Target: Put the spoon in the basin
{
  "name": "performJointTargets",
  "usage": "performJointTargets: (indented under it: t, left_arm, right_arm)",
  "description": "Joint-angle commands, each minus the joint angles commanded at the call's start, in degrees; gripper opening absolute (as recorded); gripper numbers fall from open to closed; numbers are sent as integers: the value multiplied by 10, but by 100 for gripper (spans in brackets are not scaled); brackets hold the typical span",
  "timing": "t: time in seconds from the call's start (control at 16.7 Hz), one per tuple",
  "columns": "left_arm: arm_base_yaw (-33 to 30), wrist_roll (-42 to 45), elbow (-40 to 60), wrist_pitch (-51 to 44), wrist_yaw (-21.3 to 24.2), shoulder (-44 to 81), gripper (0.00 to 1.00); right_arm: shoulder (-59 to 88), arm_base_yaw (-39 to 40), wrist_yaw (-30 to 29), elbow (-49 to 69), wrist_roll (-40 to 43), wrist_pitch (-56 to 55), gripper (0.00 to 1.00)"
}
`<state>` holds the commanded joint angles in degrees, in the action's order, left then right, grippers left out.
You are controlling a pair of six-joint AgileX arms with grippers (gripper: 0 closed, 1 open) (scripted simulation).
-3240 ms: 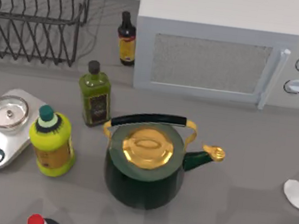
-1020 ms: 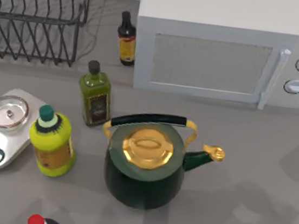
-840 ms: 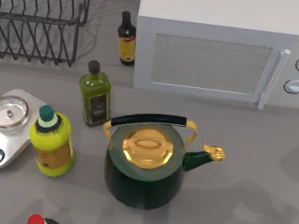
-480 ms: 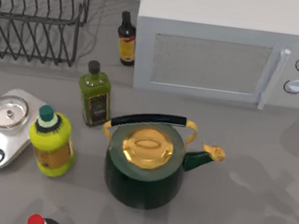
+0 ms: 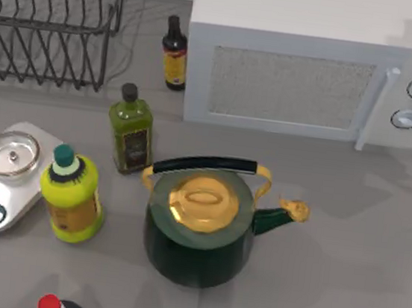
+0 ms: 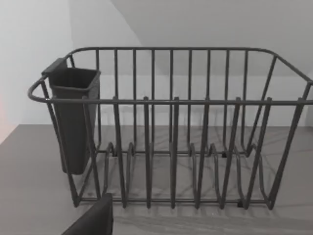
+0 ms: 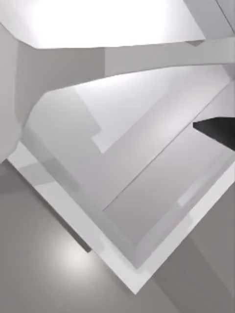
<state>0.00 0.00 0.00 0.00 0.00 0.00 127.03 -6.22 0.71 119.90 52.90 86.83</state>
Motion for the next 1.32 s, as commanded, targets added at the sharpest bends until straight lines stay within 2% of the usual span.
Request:
performJointTargets:
  t: [0.3,0.6,1.08,1.32]
  left_arm:
    - [0,0,0,0,0,0,100]
    - [0,0,0,0,0,0,100]
    - [0,0,0,0,0,0,100]
    - [0,0,0,0,0,0,100]
  right_arm:
    - [184,-16,0,288,8,73,0]
    - [290,-26,0,442,10,108,0]
    - [299,-25,0,459,9,109,0]
    - [277,-25,0,392,9,60,0]
